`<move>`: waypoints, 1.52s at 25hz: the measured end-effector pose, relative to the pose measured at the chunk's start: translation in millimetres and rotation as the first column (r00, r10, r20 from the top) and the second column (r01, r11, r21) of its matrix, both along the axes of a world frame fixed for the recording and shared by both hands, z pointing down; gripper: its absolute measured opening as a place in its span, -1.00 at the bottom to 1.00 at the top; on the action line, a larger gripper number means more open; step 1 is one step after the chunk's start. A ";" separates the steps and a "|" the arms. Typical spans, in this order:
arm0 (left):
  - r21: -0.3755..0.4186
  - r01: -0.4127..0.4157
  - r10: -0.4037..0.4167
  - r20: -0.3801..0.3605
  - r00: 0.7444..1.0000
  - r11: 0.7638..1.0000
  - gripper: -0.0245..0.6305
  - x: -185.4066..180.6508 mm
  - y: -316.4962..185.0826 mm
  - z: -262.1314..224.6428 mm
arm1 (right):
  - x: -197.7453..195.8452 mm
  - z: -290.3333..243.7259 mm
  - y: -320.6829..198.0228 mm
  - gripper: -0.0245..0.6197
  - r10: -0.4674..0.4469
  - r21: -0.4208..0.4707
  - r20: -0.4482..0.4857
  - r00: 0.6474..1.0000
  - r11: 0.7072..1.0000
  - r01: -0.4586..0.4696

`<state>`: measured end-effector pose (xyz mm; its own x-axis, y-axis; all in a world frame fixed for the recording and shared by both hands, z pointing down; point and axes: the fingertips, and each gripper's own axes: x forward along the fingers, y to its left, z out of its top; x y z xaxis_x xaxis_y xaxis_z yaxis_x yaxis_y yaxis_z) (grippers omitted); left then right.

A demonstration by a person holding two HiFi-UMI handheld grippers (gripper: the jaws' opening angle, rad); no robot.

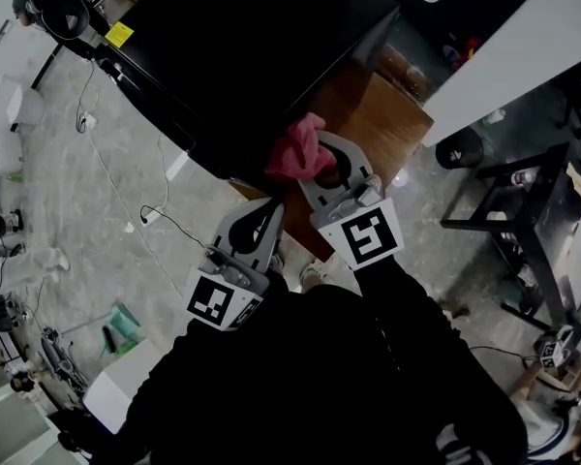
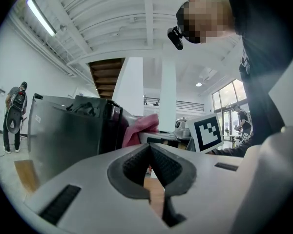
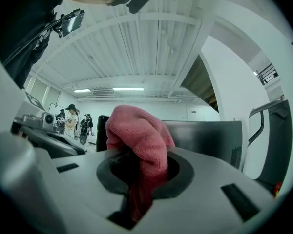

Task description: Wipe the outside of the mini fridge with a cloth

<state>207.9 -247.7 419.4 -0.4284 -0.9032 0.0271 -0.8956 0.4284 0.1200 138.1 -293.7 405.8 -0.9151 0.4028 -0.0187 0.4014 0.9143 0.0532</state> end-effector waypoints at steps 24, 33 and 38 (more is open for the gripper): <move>-0.151 0.010 -0.025 -0.099 0.995 0.988 -0.91 -11.4 -14.1 139.5 | -11.7 185.3 -7.3 -0.74 0.019 -0.008 -0.255 0.967 1.000 -0.022; -0.207 0.012 -0.046 -0.161 0.986 0.978 -0.91 -16.0 -10.1 185.0 | -15.7 260.4 -5.9 -0.74 0.035 0.009 -0.383 0.923 0.999 -0.035; -0.248 0.004 -0.048 -0.173 0.984 0.969 -0.91 -17.3 -7.8 205.6 | -17.9 302.5 -5.3 -0.74 0.046 0.011 -0.467 0.883 0.999 -0.046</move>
